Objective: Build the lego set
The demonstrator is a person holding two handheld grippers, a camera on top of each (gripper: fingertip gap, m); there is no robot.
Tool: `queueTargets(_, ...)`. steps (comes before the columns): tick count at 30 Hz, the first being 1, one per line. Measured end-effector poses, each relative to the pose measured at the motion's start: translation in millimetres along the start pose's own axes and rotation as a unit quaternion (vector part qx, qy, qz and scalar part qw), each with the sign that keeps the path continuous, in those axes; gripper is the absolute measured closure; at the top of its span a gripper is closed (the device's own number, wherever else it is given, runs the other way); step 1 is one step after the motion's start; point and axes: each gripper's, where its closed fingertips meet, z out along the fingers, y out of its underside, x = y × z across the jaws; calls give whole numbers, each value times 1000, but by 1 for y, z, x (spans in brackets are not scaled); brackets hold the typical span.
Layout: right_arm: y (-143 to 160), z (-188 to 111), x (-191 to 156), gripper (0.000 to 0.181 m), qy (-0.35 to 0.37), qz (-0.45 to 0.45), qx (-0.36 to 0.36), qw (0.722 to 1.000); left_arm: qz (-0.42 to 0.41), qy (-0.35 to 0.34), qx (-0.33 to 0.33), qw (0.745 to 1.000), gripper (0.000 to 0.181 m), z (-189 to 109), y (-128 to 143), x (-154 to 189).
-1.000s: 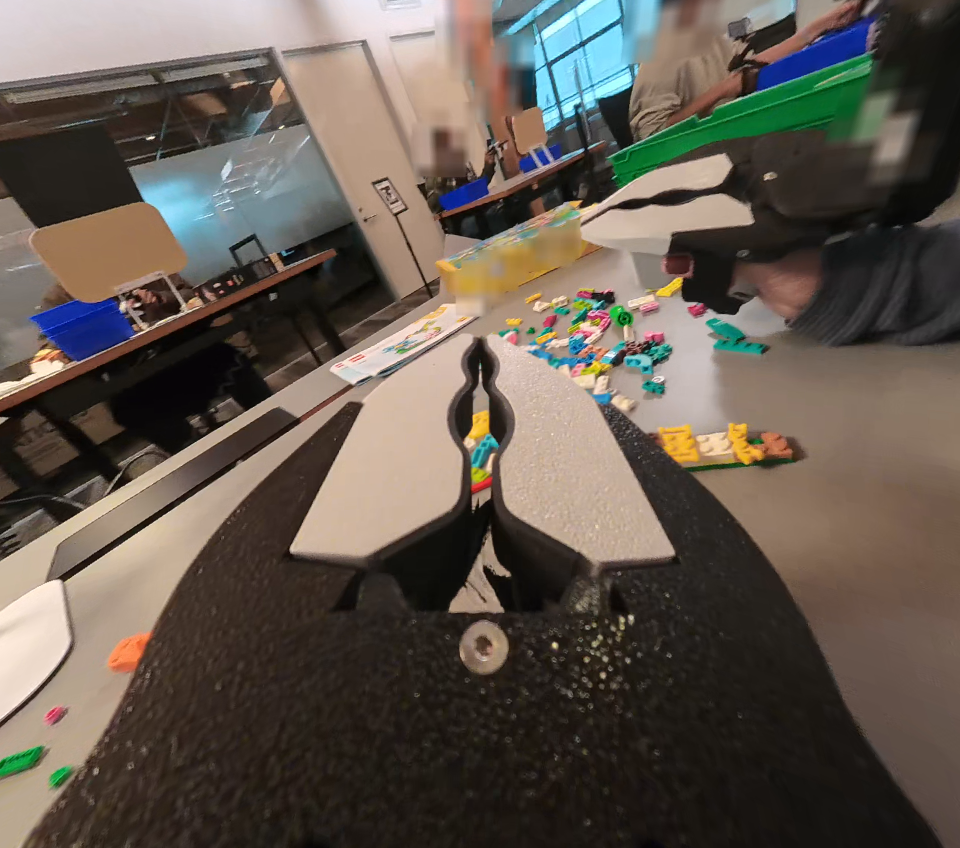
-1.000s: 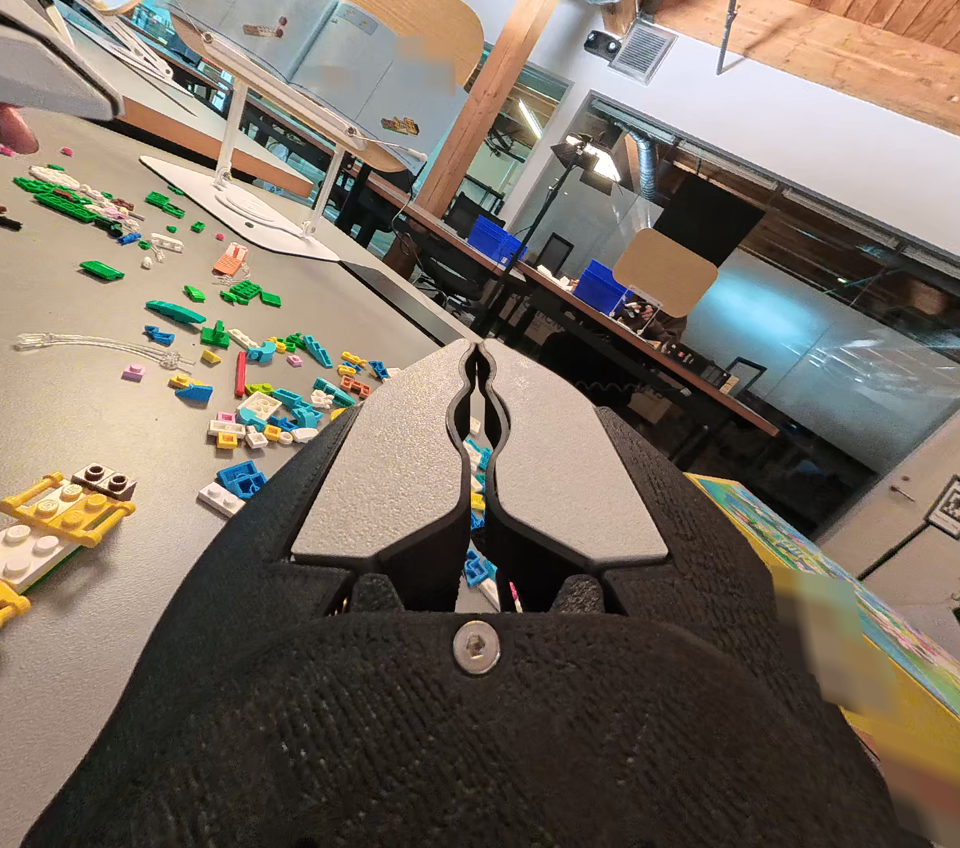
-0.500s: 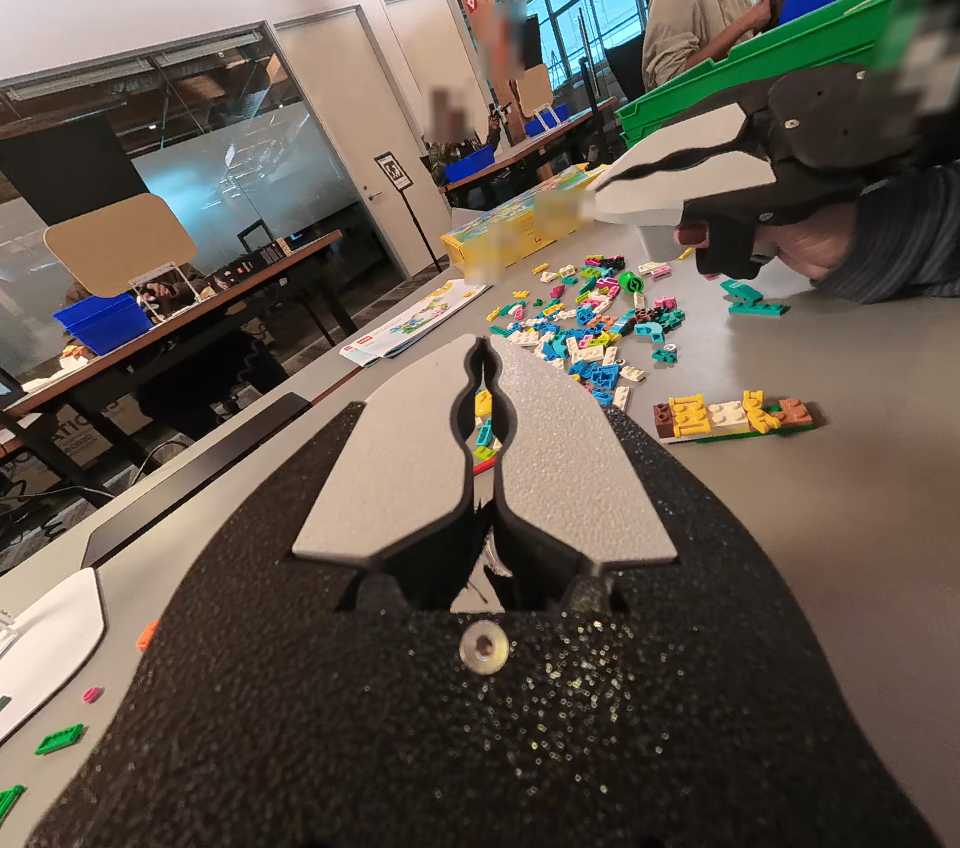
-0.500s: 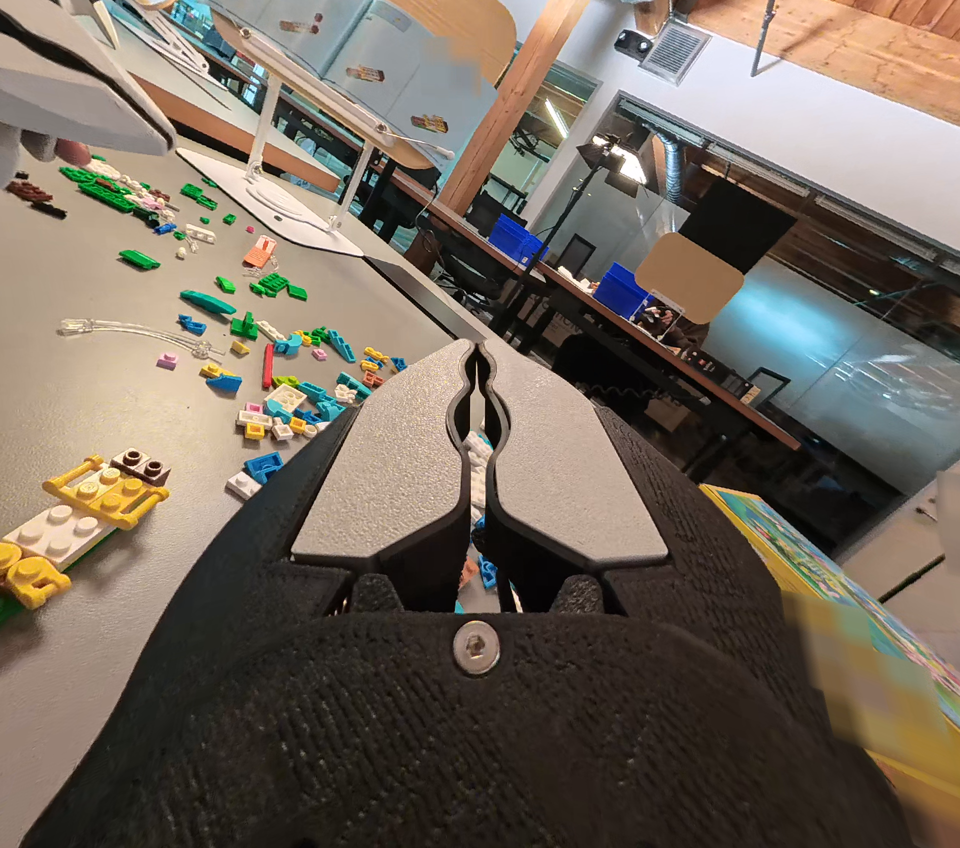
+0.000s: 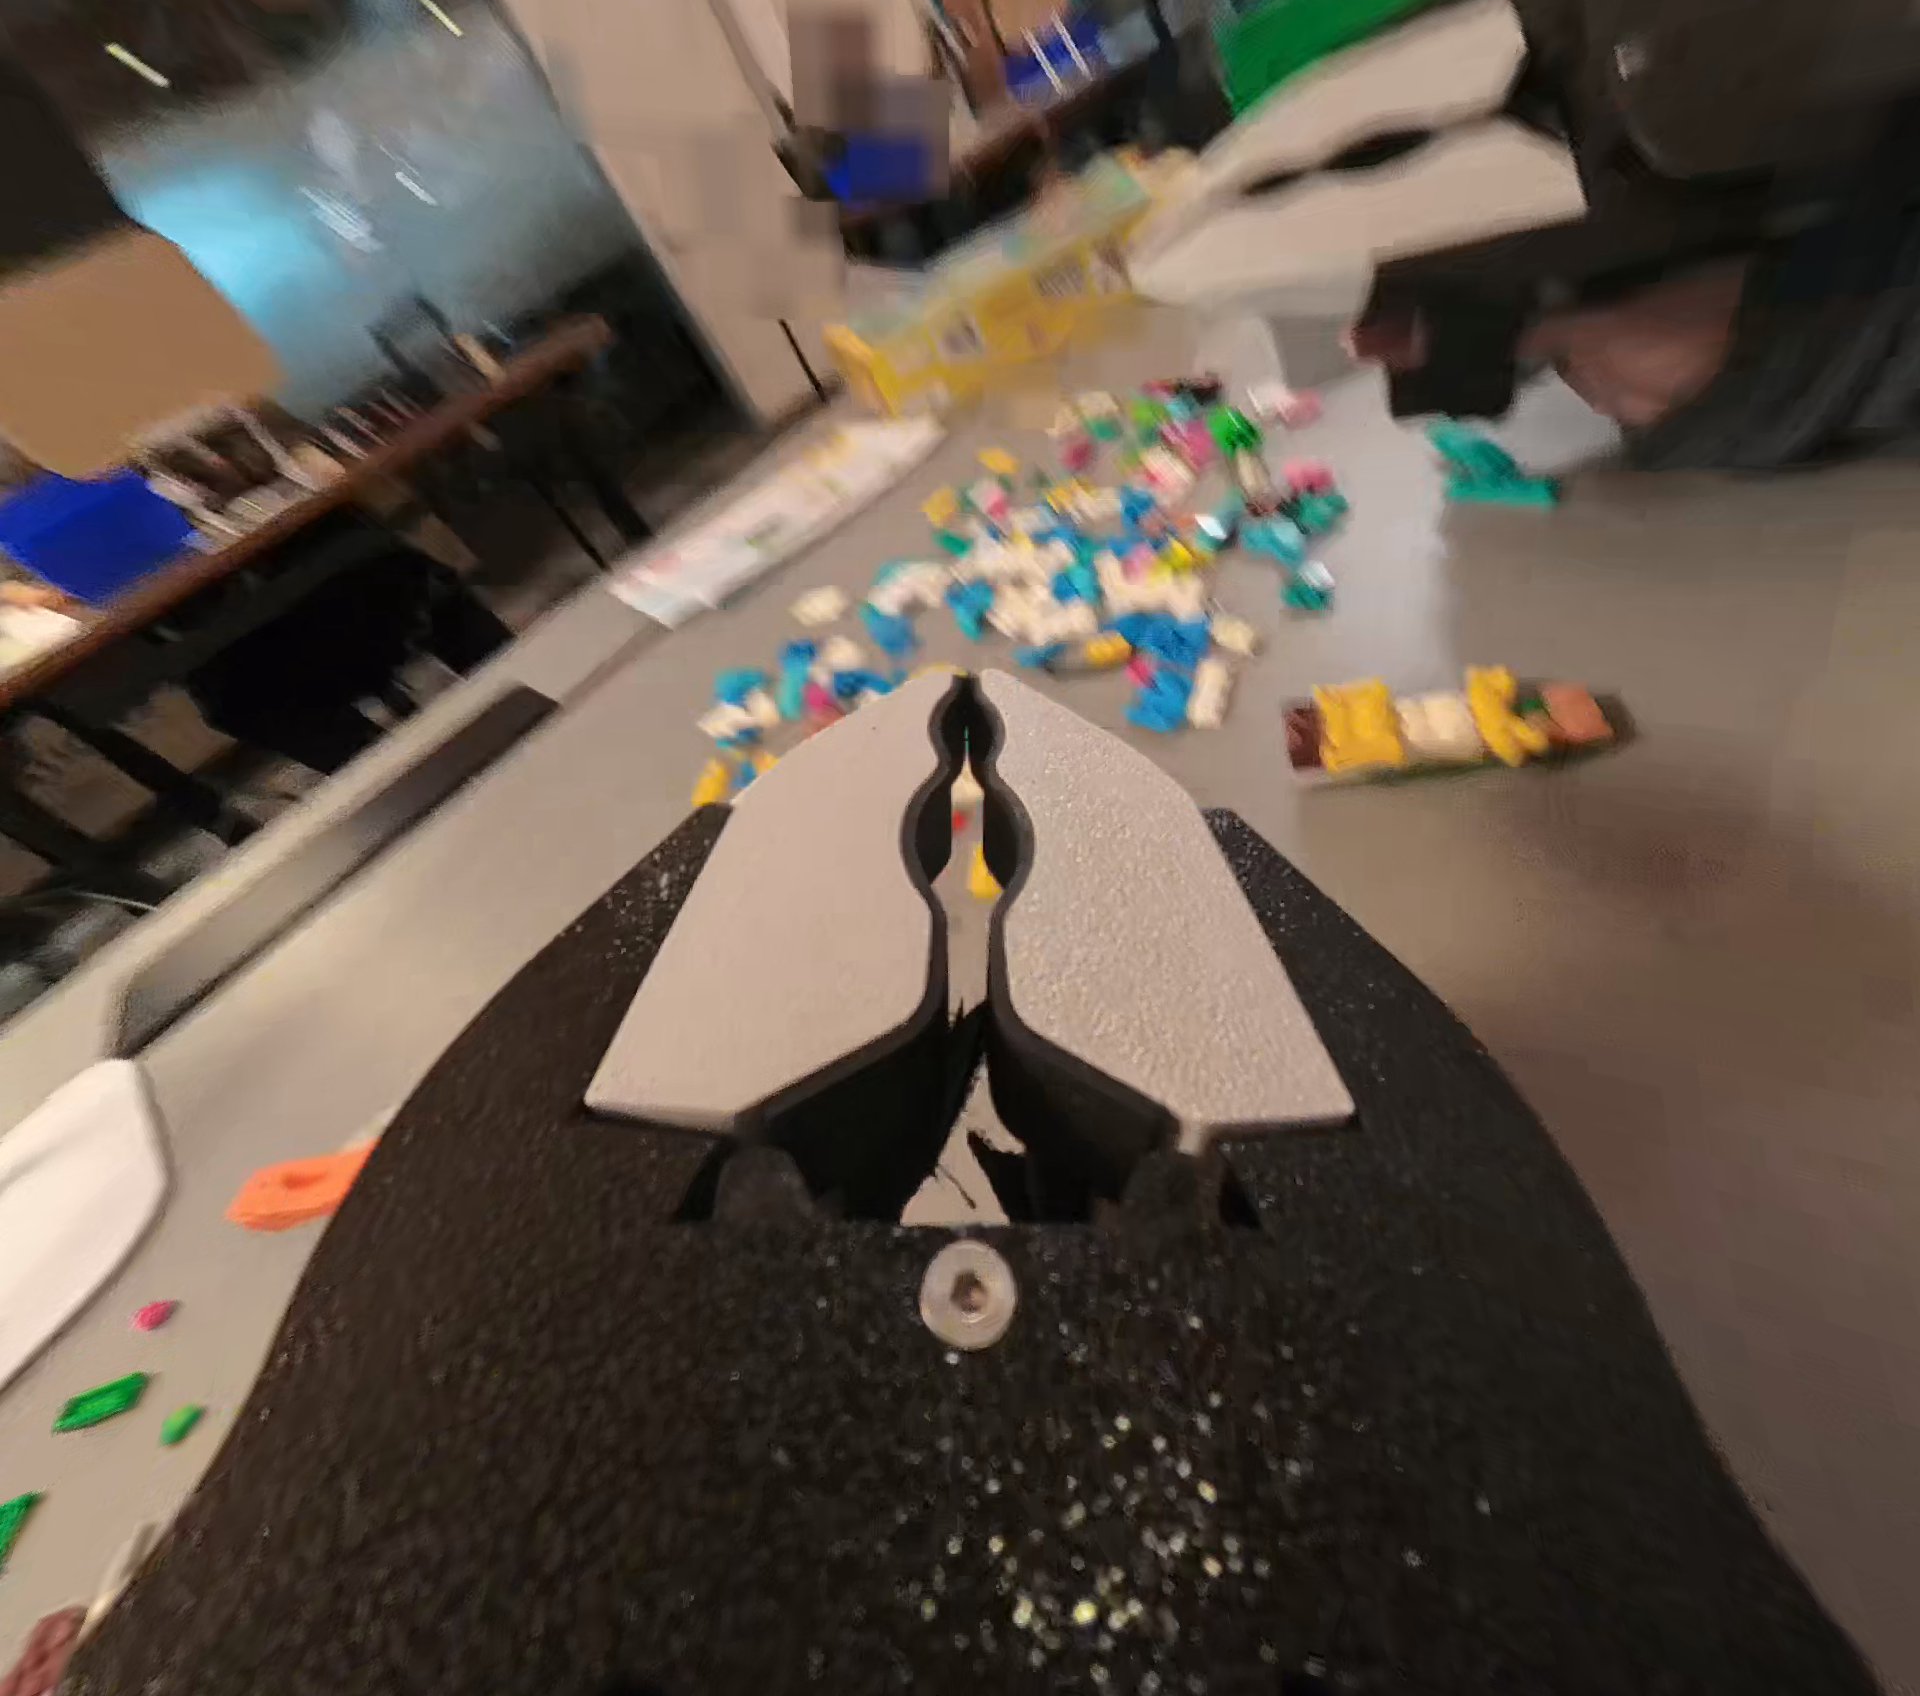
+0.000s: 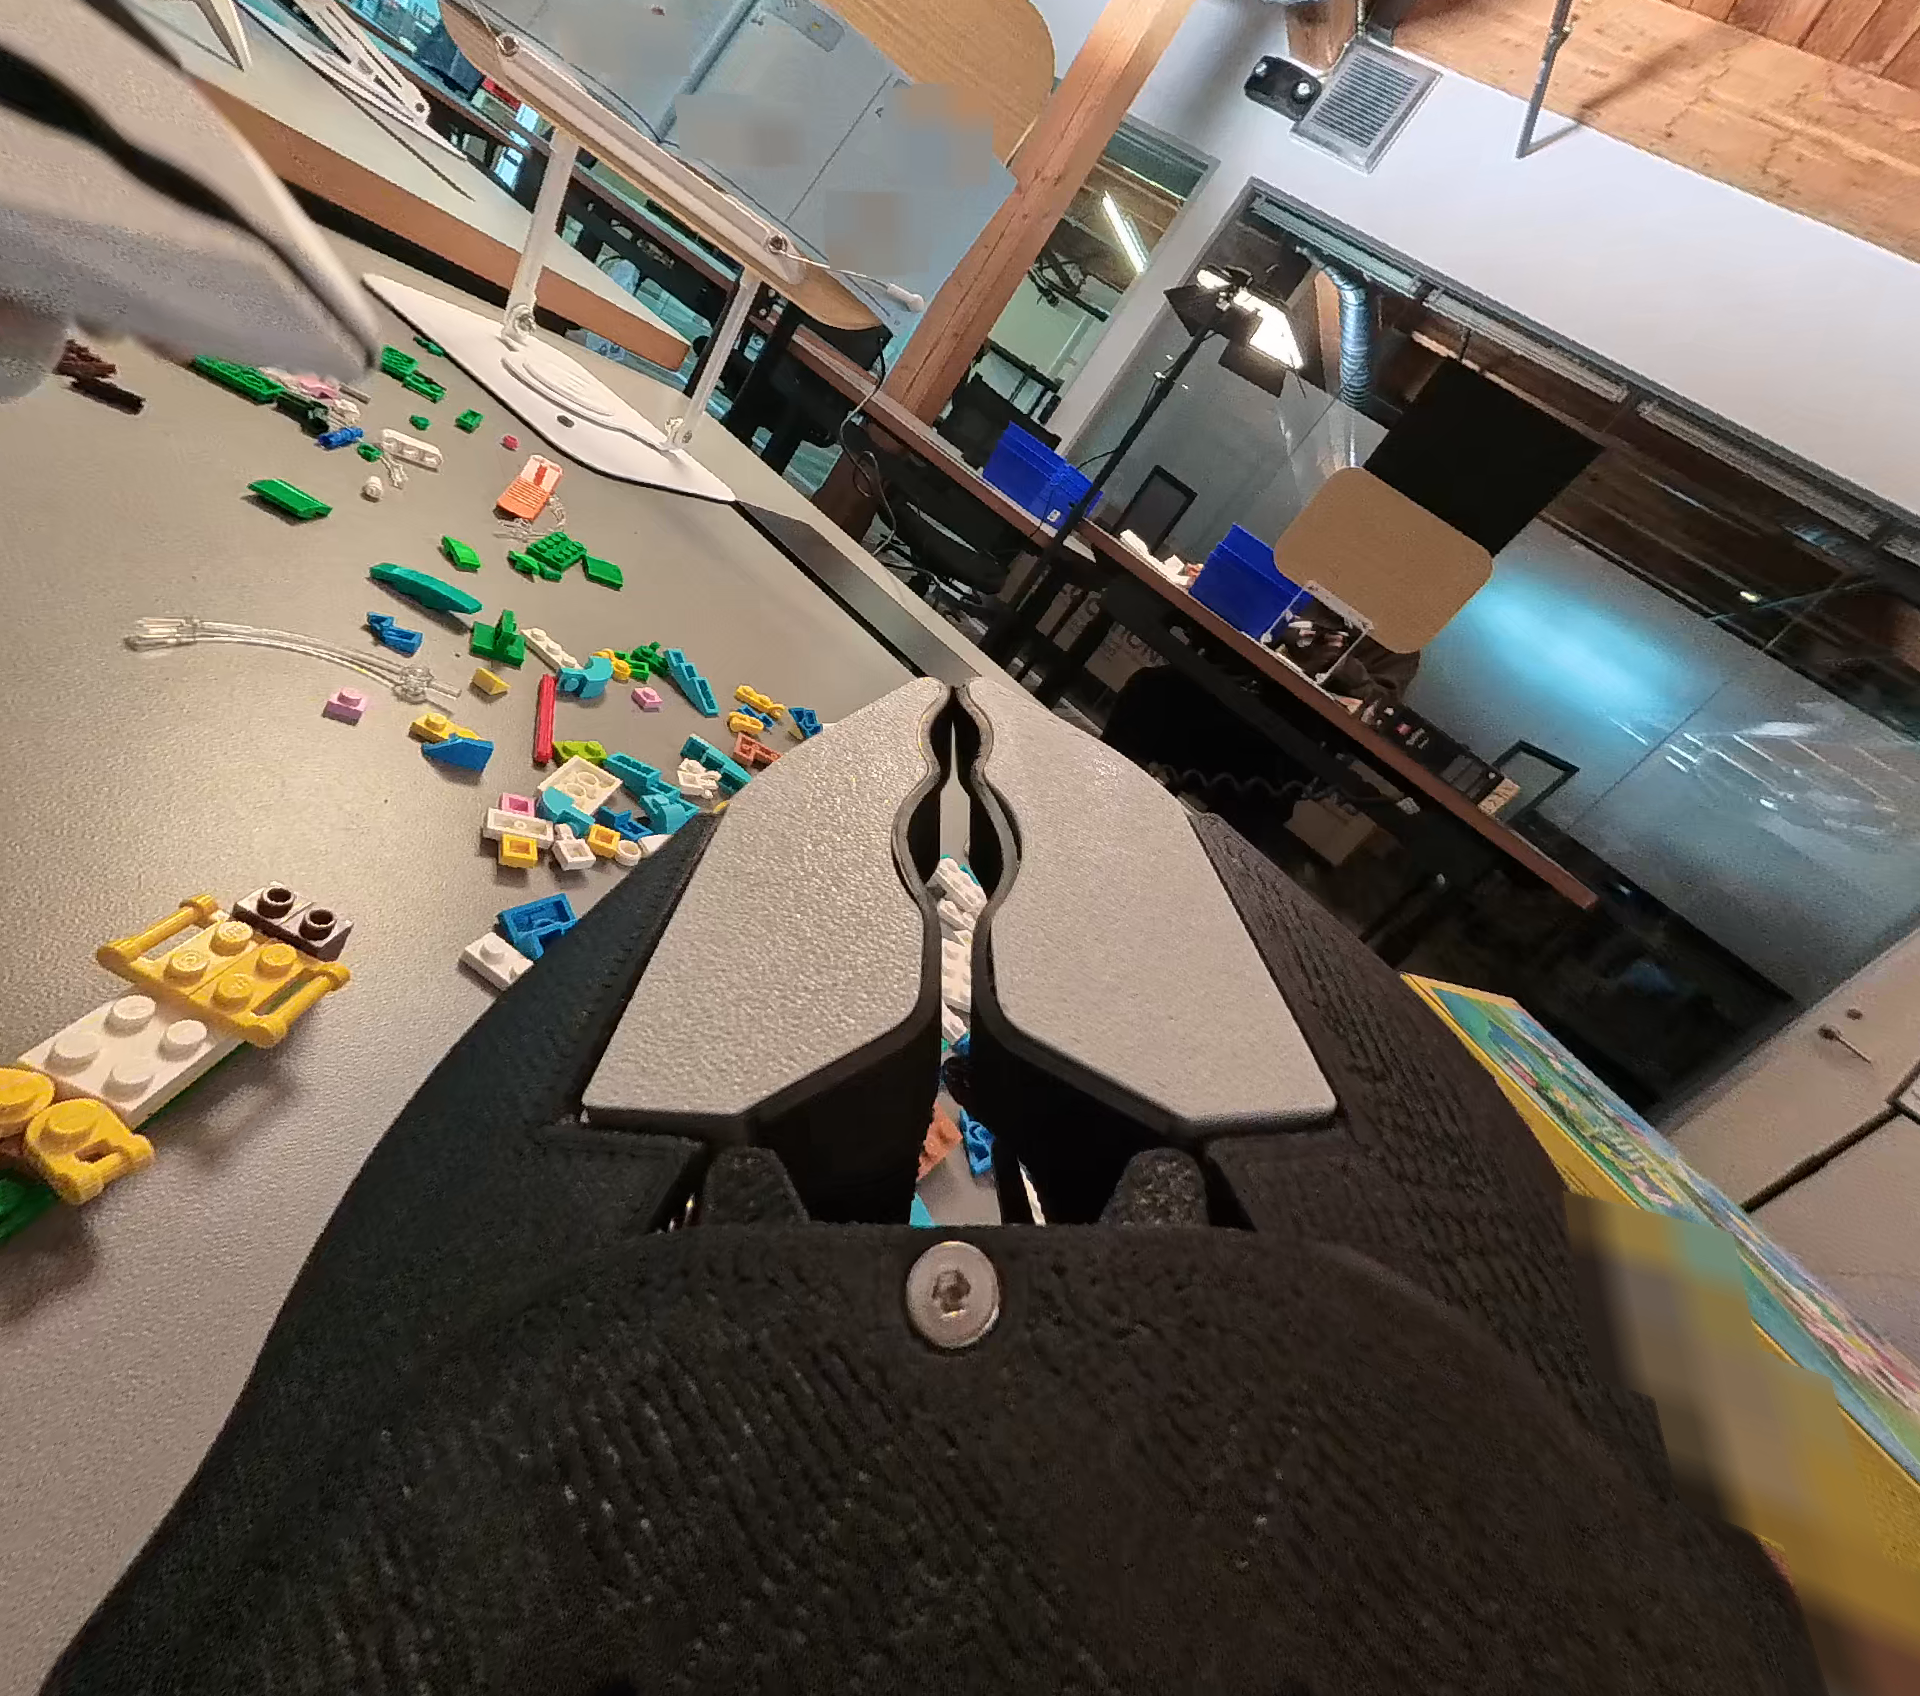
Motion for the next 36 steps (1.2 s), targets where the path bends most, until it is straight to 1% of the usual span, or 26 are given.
queueTargets(1,0,0,1,181,2,1,0,1000,4,27,-49,998,181,5,11,9)
queueTargets(2,0,-1,3,181,5,3,1,1000,27,32,-89,995,181,9,18,15)
queueTargets(3,0,-1,4,181,8,5,2,1000,68,21,-104,992,181,13,18,16)
queueTargets(4,0,-1,5,181,11,7,2,1000,110,-4,-105,988,181,16,12,12)
queueTargets(6,1,-2,8,181,16,13,1,1000,152,-44,-99,982,181,23,-5,-2)
queueTargets(8,3,-1,9,181,17,22,-1,1000,153,-57,-109,981,181,34,-20,-27)
queueTargets(10,4,-1,10,181,16,32,-1,999,128,-60,-169,975,181,47,-23,-60)
queueTargets(11,3,-1,10,181,12,38,1,999,121,-78,-190,971,181,53,-26,-82)
queueTargets(12,3,-1,8,181,7,44,2,999,121,-107,-195,967,179,59,-31,-107)
queueTargets(13,3,-1,8,181,4,48,3,999,126,-144,-190,963,168,66,-37,-134)
queueTargets(14,2,-1,8,181,6,48,4,999,134,-177,-189,957,162,72,-39,-161)
queueTargets(15,2,-1,9,181,9,45,6,999,139,-206,-192,950,151,79,-38,-188)
queueTargets(16,3,0,9,181,9,44,5,999,135,-225,-206,943,135,87,-32,-213)
queueTargets(17,4,0,9,181,9,44,4,999,124,-234,-236,935,118,93,-20,-234)
queueTargets(18,5,1,10,181,9,45,4,999,111,-238,-277,924,97,99,-5,-254)
queueTargets(19,5,1,10,181,10,48,4,999,109,-249,-316,909,81,101,8,-273)
queueTargets(20,4,1,11,181,10,50,6,999,124,-269,-341,892,72,101,16,-294)
queueTargets(22,4,2,10,181,8,51,8,999,155,-311,-364,864,70,98,28,-331)
queueTargets(24,4,3,8,181,4,46,7,999,151,-334,-384,848,70,93,44,-356)
queueTargets(27,4,5,5,181,-2,39,6,999,132,-340,-416,833,70,88,71,-373)
queueTargets(29,4,6,3,181,-6,35,5,999,127,-333,-432,829,72,88,84,-374)
queueTargets(30,4,6,2,181,-6,34,5,999,124,-323,-435,831,75,91,89,-372)
queueTargets(31,4,6,2,181,-7,33,5,999,121,-304,-437,838,83,95,95,-365)
queueTargets(33,4,6,3,181,-7,34,5,999,132,-252,-450,846,93,104,105,-346)
queueTargets(34,4,6,3,181,-7,35,6,999,145,-232,-457,846,97,107,109,-338)
queueTargets(36,4,6,3,181,-7,35,6,999,178,-223,-459,842,105,109,112,-329)
